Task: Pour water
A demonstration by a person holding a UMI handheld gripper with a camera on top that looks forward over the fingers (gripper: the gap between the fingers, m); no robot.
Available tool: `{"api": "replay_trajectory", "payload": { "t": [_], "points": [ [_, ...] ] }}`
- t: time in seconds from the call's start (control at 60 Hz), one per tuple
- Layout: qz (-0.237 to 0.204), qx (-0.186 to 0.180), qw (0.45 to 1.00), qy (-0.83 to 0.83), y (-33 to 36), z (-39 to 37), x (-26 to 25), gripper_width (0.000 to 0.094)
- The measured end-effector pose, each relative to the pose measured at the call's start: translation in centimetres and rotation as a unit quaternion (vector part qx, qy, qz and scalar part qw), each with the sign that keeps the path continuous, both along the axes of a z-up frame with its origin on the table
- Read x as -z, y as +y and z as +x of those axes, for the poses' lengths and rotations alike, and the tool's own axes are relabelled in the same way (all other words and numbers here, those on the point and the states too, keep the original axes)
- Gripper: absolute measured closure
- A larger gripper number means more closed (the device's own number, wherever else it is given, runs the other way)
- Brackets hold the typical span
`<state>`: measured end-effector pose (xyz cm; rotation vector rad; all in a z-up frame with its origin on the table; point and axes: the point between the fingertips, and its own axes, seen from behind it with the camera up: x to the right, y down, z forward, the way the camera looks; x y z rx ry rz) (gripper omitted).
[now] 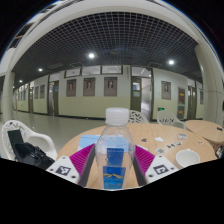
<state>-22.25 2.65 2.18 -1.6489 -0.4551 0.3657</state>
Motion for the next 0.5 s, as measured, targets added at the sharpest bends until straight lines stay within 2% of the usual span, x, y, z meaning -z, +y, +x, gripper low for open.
{"api": "replay_trajectory", "payload": {
  "t": [0.05,0.133,0.15,0.183,0.233,0.333,0.417,0.433,0.5],
  "points": [
    [-0.005,0.008,1.0,-0.01,0.8,-0.3,0.8,0.0452],
    [-0.011,0.021,1.0,0.011,0.9,-0.9,1.9,0.0459],
    [-0.015,0.018,1.0,0.011,1.5,0.9,-0.2,0.0465],
    [-0.019,0.023,0.999,0.015,1.5,0.9,0.1,0.0474],
    [-0.022,0.035,0.999,0.025,1.8,1.4,0.2,0.0505],
    [-0.026,0.033,0.998,0.036,2.0,0.4,0.3,0.0576],
    [-0.054,0.029,0.994,0.093,2.0,0.3,-0.6,0.0583],
    [-0.057,0.03,0.992,0.105,1.6,-1.9,1.1,0.0583],
    [-0.071,0.036,0.983,0.163,1.5,-0.7,-0.6,0.0583]
  ]
}}
